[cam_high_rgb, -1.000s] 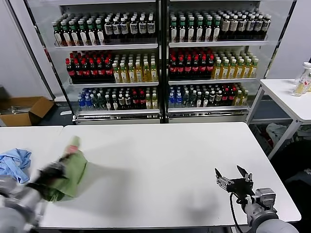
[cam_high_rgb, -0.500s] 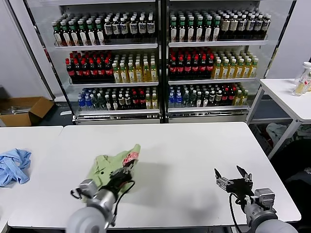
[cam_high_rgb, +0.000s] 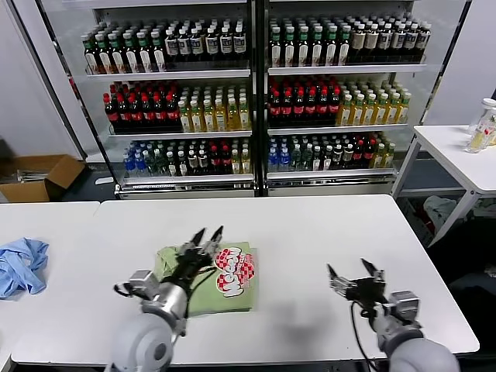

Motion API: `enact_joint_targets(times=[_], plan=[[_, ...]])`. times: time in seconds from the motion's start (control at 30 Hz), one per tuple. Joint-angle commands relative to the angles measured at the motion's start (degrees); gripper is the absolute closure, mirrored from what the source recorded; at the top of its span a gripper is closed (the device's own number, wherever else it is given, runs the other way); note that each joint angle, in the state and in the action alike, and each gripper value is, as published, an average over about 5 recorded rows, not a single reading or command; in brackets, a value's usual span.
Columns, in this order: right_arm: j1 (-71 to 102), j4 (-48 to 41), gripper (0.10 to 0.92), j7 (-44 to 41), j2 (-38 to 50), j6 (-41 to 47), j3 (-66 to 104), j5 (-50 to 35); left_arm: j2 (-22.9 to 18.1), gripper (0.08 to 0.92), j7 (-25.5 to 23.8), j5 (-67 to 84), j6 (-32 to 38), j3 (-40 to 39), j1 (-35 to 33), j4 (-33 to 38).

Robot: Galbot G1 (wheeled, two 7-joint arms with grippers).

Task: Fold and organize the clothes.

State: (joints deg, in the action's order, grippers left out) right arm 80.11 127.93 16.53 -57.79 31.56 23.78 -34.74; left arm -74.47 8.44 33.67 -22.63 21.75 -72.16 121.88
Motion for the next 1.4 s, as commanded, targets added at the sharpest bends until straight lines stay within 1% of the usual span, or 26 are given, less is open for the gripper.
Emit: enact_joint_targets(times=[0.03, 0.1, 0.23, 0.33, 0.53, 0.6, 0.7, 0.83, 1.07, 1.23, 1.4], plan=[[-22.51, -16.49, 0.203, 2.2, -14.39, 0.79, -31.11, -1.71, 13.41, 0.41, -8.52, -11.84, 9.71, 19.87, -12.7, 1.74], [-25.31, -20.31, 0.203, 3.1, -16.76, 1.22, -33.64, -3.45, 13.23, 0.358, -8.52, -11.44, 9.75, 21.26, -14.29, 2.31], [-28.26, -24.35, 0.203, 4.47, -18.57, 1.55, -35.74, -5.37, 12.04, 0.241, -8.52, -11.78, 9.95, 21.29, -15.4, 2.53], [-29.02, -25.8, 0.203, 5.69, -18.5, 1.58, -35.72, -6.22, 11.3, 0.19, -8.53, -12.09, 9.97, 20.42, -15.09, 2.47], [-28.89, -26.9, 0.203, 11.36, -17.74, 1.59, -34.36, -10.51, 11.07, 0.177, -8.74, -12.77, 9.98, 19.31, -14.28, 2.18], [-28.55, -26.45, 0.218, 12.88, -17.07, 1.59, -33.78, -11.71, 11.24, 0.177, -8.78, -12.79, 10.05, 19.43, -14.26, 2.03], [-28.02, -25.91, 0.284, 14.5, -16.23, 1.59, -33.15, -13.17, 11.31, 0.177, -8.77, -12.8, 10.19, 19.55, -14.3, 1.79], [-27.25, -25.38, 0.397, 15.62, -15.93, 1.58, -32.72, -14.53, 10.9, 0.177, -8.77, -13.01, 10.3, 19.25, -14.28, 1.7], [-26.83, -25.51, 0.587, 14.3, -16.15, 1.54, -32.53, -14.1, 10.56, 0.177, -8.77, -13.39, 10.44, 19.04, -14.1, 1.2], [-26.2, -21.9, 0.735, 9.6, -14.99, 0.04, -30.65, -9.05, 10.76, 0.177, -8.78, -13.48, 11.31, 19.24, -14.01, 0.23], [-25.71, -15.54, 0.87, 4.97, -9.18, -0.33, -23.07, -3.92, 11.07, 0.177, -9.89, -13.91, 14.95, 18.91, -12.92, -1.86]])
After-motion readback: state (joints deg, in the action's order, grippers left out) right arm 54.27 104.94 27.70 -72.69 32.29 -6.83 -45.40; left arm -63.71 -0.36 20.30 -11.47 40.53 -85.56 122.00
